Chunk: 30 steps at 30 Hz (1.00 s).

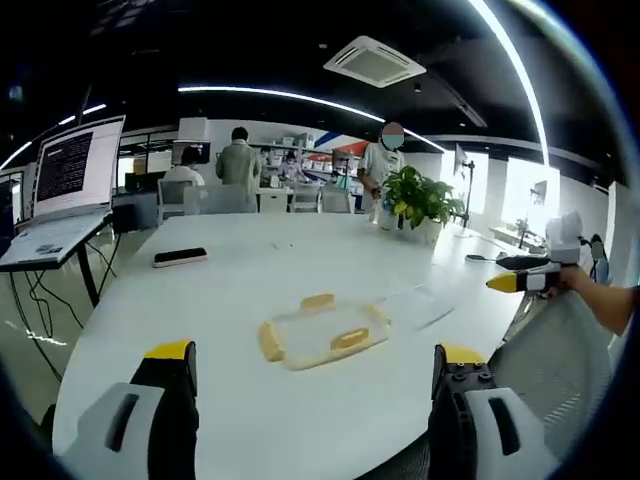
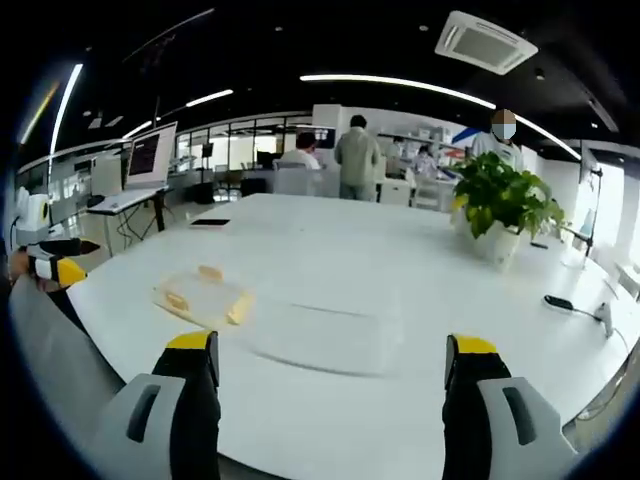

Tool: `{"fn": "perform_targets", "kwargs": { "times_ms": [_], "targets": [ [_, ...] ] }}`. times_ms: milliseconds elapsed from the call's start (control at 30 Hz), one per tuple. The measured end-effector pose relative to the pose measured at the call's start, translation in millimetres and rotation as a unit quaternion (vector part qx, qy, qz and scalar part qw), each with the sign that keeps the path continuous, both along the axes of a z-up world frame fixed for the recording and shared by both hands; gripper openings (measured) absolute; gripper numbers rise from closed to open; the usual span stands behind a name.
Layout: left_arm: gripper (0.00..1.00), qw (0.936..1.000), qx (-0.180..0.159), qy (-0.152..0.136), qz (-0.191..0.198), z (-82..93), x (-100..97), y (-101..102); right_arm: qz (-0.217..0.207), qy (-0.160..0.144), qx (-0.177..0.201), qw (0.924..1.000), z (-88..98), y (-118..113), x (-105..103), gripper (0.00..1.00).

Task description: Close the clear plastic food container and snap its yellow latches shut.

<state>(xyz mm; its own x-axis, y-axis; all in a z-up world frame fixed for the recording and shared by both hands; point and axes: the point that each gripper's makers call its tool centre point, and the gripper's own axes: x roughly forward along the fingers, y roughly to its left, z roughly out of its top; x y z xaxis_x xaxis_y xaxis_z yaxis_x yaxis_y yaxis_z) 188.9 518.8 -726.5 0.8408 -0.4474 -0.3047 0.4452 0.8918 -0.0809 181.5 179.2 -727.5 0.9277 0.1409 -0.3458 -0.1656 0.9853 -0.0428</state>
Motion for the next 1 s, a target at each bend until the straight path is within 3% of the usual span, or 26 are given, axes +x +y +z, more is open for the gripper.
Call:
{"fn": "perform_targets", "kwargs": {
  "times_ms": [300, 400, 500, 600, 1000],
  "targets": [
    [0.94, 1.0000, -0.002, 0.003, 0.007, -0.7, 0.4, 2.7, 0.006, 0.019, -0.009, 0.9998, -6.8, 1.5, -1.2, 0.88],
    [0.94, 0.9998, -0.017, 0.002, 0.004, 2.0, 0.0, 1.0, 0.006, 0.021, -0.008, 0.9997, -7.4, 1.8, -1.2, 0.87],
    [0.94, 1.0000, -0.003, 0.002, 0.007, -0.2, 0.5, 2.8, 0.010, 0.015, -0.003, 0.9998, -5.5, 3.6, -0.5, 0.87],
    [0.94, 0.9999, -0.010, 0.004, 0.006, 0.1, 0.4, 2.1, 0.012, 0.008, 0.004, 0.9999, -3.1, 4.7, 0.3, 0.87],
    [0.94, 0.9999, 0.005, 0.014, 0.000, -4.8, -0.7, 0.1, 0.014, 0.014, 0.005, 0.9998, -4.8, 4.7, -0.3, 0.84]
  ]
}}
